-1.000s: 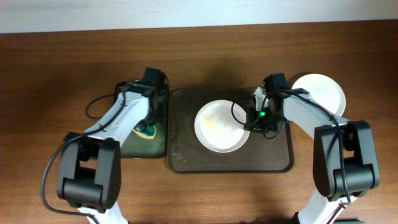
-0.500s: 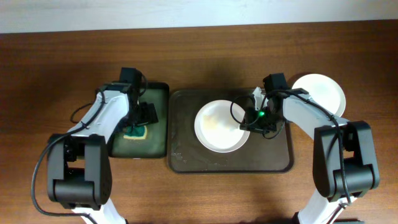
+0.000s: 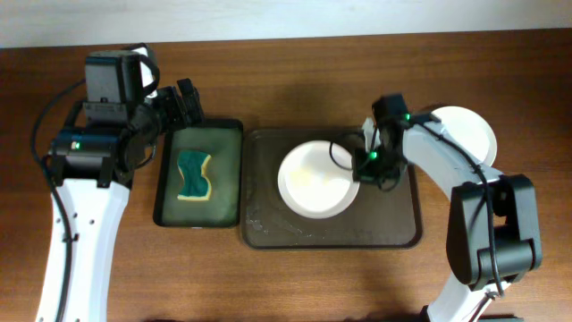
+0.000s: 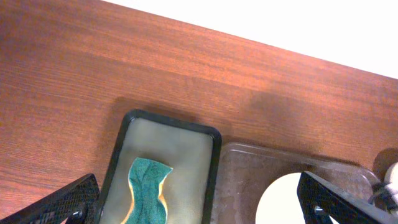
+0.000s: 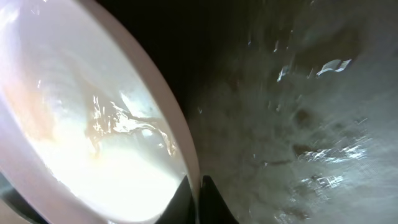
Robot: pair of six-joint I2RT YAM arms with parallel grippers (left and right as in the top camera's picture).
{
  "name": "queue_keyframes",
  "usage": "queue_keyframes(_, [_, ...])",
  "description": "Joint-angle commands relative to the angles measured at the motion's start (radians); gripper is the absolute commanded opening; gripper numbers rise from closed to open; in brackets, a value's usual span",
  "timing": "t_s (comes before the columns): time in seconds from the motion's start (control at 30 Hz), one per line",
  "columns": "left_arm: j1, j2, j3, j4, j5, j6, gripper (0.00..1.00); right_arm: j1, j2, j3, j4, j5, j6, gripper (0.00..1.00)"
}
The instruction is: Clean dirty plates on tray and stack at the side
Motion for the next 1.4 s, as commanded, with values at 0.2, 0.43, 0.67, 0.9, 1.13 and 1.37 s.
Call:
queue_keyframes(0.2, [0.003,0.002,-0.005,-0.003,0.003,0.019,1.00,0.185,-0.052,0.422,-0.121,0.229,-0.028,0.04])
queue_keyframes(0.43, [0.003,0.002,-0.005,-0.003,0.003,0.019,0.99,0.391,-0.016,0.420,0.036,0.361,-0.002,0.04])
queue_keyframes(0.67, [0.003,0.002,-0.005,-0.003,0.003,0.019,0.99,0.584,0.036,0.420,0.209,0.808,-0.002,0.04])
queue_keyframes(0.9, [0.003,0.002,-0.005,-0.003,0.003,0.019,1.00,0.676,0.036,0.420,0.440,1.029,-0.210,0.04])
queue_keyframes(1.13, [0.003,0.002,-0.005,-0.003,0.003,0.019,0.99,0.729,0.036,0.420,0.525,1.096,-0.329,0.04])
queue_keyframes(1.37, [0.003,0.002,-0.005,-0.003,0.003,0.019,1.00,0.725,0.036,0.420,0.571,1.083,-0.319,0.04])
